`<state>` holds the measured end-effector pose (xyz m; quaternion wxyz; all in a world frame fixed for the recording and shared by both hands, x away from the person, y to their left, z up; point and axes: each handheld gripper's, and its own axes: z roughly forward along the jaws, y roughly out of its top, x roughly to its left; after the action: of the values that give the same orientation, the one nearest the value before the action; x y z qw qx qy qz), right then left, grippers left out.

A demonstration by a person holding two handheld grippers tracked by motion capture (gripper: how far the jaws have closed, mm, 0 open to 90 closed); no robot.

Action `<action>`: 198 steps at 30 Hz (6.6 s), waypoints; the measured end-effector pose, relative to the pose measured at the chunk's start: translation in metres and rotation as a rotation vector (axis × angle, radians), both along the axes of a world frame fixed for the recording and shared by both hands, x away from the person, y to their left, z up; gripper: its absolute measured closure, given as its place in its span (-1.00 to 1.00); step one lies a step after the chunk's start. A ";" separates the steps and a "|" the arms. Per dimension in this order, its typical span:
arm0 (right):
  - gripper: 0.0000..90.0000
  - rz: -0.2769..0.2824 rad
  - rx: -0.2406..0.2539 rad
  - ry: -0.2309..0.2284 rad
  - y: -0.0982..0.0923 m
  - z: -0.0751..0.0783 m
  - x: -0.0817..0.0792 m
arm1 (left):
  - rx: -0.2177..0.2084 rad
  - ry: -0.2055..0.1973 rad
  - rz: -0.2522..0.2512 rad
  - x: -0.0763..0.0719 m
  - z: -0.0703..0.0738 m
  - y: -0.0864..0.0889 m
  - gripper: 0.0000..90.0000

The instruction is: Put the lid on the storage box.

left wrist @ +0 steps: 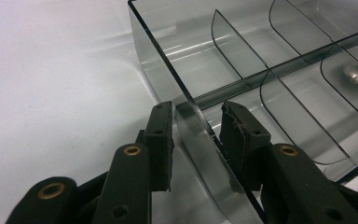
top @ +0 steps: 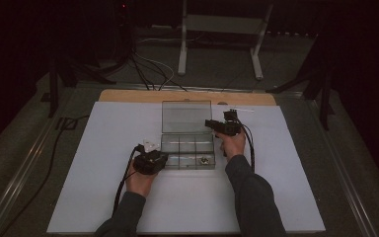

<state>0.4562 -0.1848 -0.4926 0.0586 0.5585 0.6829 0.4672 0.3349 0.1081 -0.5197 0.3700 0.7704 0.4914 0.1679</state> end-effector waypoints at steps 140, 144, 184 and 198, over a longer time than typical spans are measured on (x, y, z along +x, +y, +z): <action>0.78 0.201 -0.434 -0.388 -0.001 0.018 -0.070 | -0.156 -0.158 0.020 0.000 0.088 -0.005 1.00; 0.78 0.203 -0.433 -0.387 -0.001 0.018 -0.070 | -0.136 -0.152 0.020 0.002 0.090 -0.005 1.00; -0.99 0.164 -0.264 -0.314 -0.021 0.034 -0.088 | -0.104 -0.140 0.009 0.000 0.088 -0.004 1.00; -1.00 0.137 -0.262 -0.321 -0.040 0.041 -0.104 | -0.098 -0.134 -0.003 -0.005 0.083 -0.005 1.00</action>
<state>0.3519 -0.2251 -0.4515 0.2069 0.4167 0.7561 0.4603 0.3294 0.1033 -0.4370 0.4394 0.7392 0.4721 0.1942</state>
